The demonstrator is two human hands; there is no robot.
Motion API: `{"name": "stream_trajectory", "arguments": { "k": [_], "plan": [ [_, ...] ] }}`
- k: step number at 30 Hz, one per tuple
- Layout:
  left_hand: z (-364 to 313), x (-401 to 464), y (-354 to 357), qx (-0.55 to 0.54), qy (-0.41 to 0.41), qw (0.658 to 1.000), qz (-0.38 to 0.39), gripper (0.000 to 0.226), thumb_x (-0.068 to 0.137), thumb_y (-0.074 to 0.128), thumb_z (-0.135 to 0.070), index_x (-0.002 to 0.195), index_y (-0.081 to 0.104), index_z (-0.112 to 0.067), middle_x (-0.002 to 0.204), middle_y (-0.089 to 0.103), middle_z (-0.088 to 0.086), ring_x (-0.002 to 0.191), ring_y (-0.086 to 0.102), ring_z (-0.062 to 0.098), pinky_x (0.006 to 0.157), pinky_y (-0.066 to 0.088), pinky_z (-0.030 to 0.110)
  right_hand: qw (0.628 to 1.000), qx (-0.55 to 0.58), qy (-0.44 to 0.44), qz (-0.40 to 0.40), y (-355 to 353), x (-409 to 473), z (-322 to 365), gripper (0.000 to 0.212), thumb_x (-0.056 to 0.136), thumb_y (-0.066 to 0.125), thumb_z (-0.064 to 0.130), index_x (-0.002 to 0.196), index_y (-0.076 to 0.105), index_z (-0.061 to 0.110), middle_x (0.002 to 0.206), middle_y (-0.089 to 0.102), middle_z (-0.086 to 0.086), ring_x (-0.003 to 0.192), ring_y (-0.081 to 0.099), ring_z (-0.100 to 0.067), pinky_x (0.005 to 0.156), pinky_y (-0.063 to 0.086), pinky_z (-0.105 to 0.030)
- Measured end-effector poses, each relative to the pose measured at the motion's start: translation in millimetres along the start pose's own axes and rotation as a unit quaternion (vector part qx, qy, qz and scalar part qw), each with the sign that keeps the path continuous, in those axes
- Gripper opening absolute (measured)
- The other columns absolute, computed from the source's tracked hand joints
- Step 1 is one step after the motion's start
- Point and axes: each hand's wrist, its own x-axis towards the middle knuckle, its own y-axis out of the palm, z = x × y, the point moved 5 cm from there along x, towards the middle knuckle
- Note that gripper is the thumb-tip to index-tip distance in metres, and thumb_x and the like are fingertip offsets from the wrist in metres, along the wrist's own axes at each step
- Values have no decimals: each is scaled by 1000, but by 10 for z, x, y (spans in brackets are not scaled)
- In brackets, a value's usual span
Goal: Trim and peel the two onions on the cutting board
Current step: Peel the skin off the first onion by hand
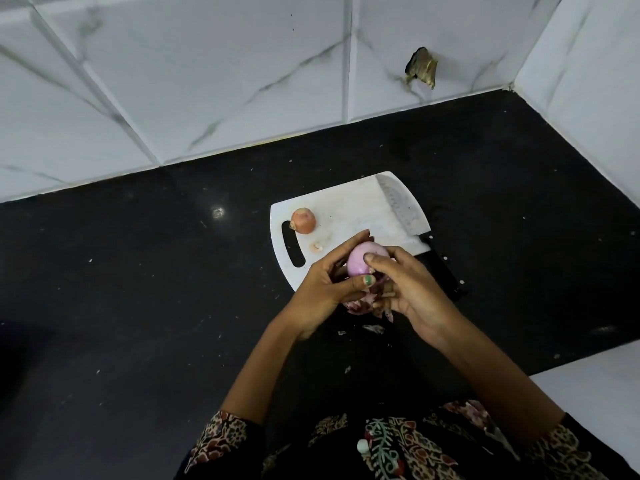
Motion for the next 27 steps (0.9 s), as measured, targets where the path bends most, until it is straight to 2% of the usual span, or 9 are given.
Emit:
{"name": "stream_trajectory", "arguments": {
  "k": [3, 5, 8, 11, 14, 18, 20, 23, 27],
  "plan": [
    [-40, -12, -13, 45, 18, 999, 3, 65, 84, 64, 6, 141, 45, -21, 136, 56, -4, 124, 55, 15, 100, 49, 35, 999, -27, -25, -17, -38, 18, 37, 13, 86, 64, 11, 98, 68, 13, 95, 69, -17, 70, 68, -17, 52, 51, -22],
    [-73, -18, -5, 67, 31, 997, 0, 66, 83, 65, 6, 140, 45, -19, 135, 56, -7, 124, 54, 9, 101, 47, 28, 997, -49, -43, -37, -64, 39, 57, 15, 83, 64, 6, 92, 70, 16, 93, 71, -16, 76, 69, -23, 58, 55, -27],
    [-81, -6, -7, 73, 39, 997, -6, 66, 82, 67, 6, 140, 46, -19, 138, 55, -5, 126, 52, 8, 105, 44, 30, 996, -55, -62, -33, -83, 62, 84, 20, 82, 62, 1, 88, 72, 18, 90, 73, -14, 82, 70, -27, 66, 58, -35],
    [-82, 5, -33, 63, 35, 997, -5, 65, 82, 67, 5, 139, 47, -19, 139, 55, -2, 127, 52, 11, 105, 45, 34, 997, -41, -64, -11, -88, 59, 96, 24, 83, 60, -3, 93, 72, 15, 89, 73, -12, 78, 71, -23, 61, 57, -29],
    [-68, 11, -59, 14, 18, 1000, -13, 63, 83, 66, 5, 139, 49, -19, 137, 56, -1, 123, 56, 17, 97, 51, 36, 998, -12, -50, -25, -129, 66, 87, 25, 86, 52, -8, 96, 70, 7, 75, 71, -11, 64, 70, -18, 59, 59, -27],
    [-39, 12, -103, -27, 6, 999, -36, 63, 82, 67, 7, 137, 51, -18, 133, 59, -3, 117, 61, 18, 89, 56, 35, 993, -31, -71, -95, -212, 70, 92, 23, 89, 48, -4, 81, 68, 5, 71, 69, -13, 63, 69, -22, 64, 58, -32],
    [-28, 2, -110, -31, 2, 999, -41, 63, 80, 68, 7, 135, 53, -19, 132, 59, -5, 116, 61, 18, 86, 57, 32, 973, -104, -119, -165, -288, 61, 108, 22, 89, 46, 4, 70, 56, -4, 64, 54, -21, 58, 58, -29, 57, 50, -38],
    [-20, -11, -136, -21, 4, 999, -50, 63, 79, 70, 5, 134, 55, -21, 131, 60, -6, 117, 61, 17, 86, 56, 32, 946, -219, -141, -193, -309, 57, 109, 26, 88, 40, 13, 62, 43, 8, 61, 33, -12, 57, 31, -19, 56, 26, -36],
    [-22, -10, -136, -8, 14, 998, -59, 62, 79, 72, 3, 133, 56, -23, 130, 60, -7, 117, 61, 17, 90, 55, 36, 935, -274, -158, -160, -294, 88, 79, 46, 96, 48, 22, 55, 39, 5, 52, 36, -11, 50, 35, -18, 52, 27, -33]
  ]
}}
